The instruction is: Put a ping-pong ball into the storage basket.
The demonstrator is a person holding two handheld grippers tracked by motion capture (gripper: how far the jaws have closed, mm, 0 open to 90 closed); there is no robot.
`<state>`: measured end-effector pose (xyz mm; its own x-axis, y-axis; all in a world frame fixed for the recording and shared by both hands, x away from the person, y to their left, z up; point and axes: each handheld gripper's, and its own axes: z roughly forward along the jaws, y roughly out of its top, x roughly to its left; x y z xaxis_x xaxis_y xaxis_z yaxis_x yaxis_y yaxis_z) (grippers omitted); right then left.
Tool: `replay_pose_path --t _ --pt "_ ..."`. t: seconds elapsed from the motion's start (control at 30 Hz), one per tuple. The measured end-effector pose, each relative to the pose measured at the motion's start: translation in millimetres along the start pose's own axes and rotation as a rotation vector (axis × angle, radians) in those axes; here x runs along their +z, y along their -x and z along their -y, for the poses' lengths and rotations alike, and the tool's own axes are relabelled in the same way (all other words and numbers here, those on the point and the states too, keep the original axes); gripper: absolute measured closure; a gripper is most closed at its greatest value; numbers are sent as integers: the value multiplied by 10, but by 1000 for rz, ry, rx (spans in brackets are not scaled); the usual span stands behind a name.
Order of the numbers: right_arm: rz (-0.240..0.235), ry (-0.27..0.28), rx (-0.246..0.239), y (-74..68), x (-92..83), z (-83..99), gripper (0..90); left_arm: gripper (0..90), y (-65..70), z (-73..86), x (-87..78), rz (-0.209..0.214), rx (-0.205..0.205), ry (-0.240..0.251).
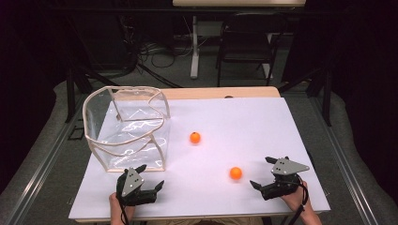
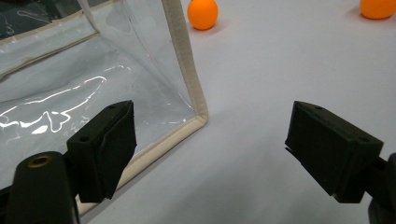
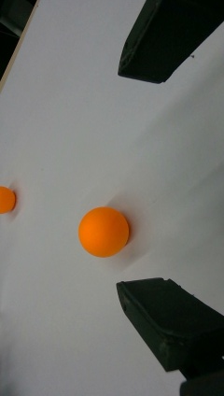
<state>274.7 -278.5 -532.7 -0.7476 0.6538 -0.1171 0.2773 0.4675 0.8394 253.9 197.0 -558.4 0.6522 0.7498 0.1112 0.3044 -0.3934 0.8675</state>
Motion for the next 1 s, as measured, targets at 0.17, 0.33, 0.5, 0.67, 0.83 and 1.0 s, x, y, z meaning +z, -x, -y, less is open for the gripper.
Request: replay_pose_path --t 0.17,0.33,0.5,0.67,0.83,1.0 --pt "-4 -2 -6 -14 1 -23 0 161 5 -4 -5 0 5 3" --pt "-9 1 -7 -22 1 -56 0 161 0 -7 -1 -4 2 8" --pt "-12 2 -12 -32 -8 -96 0 161 5 -13 -1 -2 8 6" --pt "-18 0 -16 -44 13 -153 0 161 6 -10 0 0 4 10" --pt "-32 -14 -32 -77 59 -220 0 161 -3 -5 -7 -2 1 9" --pt "-48 -29 -50 -102 123 -298 0 161 -5 -10 8 -1 7 10"
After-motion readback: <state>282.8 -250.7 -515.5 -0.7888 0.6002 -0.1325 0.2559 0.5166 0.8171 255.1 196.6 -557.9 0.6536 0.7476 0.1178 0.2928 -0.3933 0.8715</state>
